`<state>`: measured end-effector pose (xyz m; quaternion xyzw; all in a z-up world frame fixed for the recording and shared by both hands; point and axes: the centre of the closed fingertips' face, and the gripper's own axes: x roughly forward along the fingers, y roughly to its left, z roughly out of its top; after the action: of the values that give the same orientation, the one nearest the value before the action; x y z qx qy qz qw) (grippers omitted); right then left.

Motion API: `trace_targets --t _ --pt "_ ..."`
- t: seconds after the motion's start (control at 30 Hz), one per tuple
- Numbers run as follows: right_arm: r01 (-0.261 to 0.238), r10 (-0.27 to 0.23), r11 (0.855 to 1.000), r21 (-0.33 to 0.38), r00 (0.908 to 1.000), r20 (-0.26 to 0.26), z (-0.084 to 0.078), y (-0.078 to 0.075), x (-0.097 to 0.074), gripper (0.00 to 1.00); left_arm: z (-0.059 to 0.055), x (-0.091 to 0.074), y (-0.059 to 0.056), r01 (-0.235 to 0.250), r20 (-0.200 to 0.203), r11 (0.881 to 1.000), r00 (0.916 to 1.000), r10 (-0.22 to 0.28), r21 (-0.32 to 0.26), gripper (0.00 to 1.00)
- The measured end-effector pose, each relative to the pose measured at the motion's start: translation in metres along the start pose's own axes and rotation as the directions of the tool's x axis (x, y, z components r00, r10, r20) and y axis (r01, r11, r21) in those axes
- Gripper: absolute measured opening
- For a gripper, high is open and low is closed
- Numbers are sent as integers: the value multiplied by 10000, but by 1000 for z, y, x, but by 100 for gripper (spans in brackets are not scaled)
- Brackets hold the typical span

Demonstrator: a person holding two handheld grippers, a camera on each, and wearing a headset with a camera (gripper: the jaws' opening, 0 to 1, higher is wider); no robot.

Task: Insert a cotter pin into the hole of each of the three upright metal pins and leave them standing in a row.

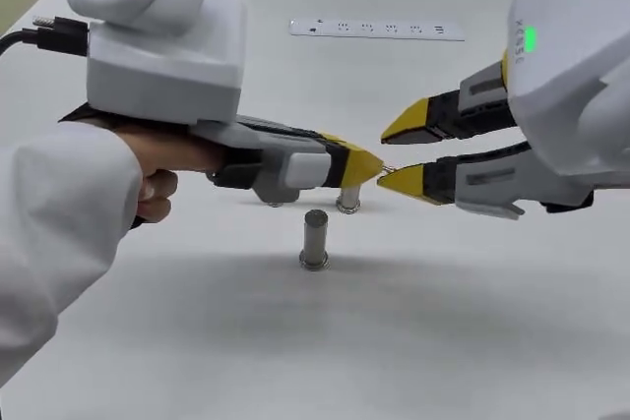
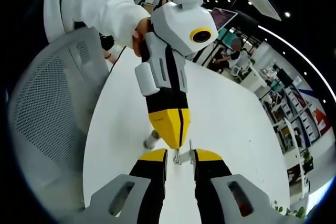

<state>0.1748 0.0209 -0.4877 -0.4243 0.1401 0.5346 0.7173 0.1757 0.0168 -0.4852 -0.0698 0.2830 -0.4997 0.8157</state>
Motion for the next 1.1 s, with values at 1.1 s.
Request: trace_targets --t 1.1 --pt "-2906 2605 9100 2956 9556 1375 -4 19 -7 18 10 -12 -26 895 345 8946 9926 -1162 4377 0"
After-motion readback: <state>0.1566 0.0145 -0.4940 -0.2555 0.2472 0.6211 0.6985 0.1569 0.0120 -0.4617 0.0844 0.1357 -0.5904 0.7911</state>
